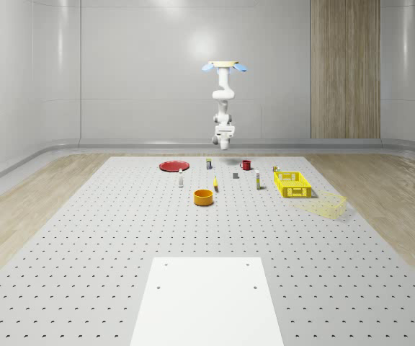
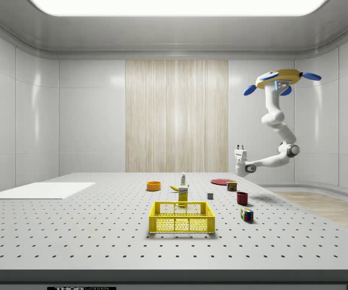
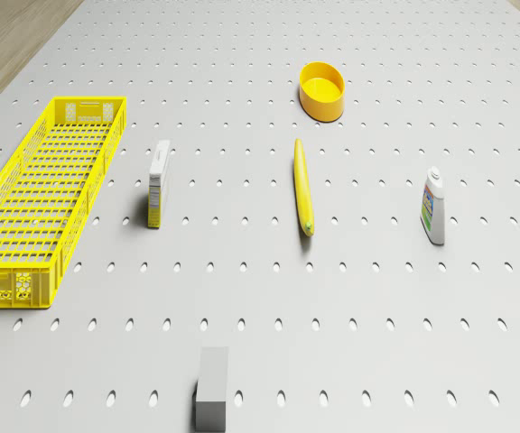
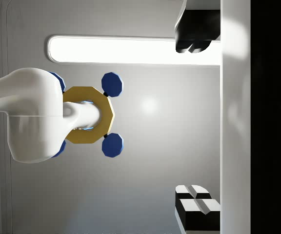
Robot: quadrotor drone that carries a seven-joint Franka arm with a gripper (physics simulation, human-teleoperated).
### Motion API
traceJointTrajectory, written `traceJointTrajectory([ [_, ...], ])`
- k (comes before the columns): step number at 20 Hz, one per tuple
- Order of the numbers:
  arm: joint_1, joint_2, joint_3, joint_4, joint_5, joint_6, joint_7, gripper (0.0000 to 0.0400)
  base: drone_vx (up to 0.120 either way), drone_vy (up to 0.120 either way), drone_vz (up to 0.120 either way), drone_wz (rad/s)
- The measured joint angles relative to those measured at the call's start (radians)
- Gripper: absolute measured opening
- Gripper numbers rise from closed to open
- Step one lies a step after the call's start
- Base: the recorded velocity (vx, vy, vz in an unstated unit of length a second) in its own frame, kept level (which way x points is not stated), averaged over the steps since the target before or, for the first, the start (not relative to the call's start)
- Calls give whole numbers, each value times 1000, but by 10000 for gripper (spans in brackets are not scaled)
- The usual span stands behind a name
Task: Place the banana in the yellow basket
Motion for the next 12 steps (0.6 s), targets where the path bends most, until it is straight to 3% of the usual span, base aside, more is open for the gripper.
traceJointTrajectory([
  [12,-24,-8,78,-12,-110,10,14,400,120,-120,0,0],
])
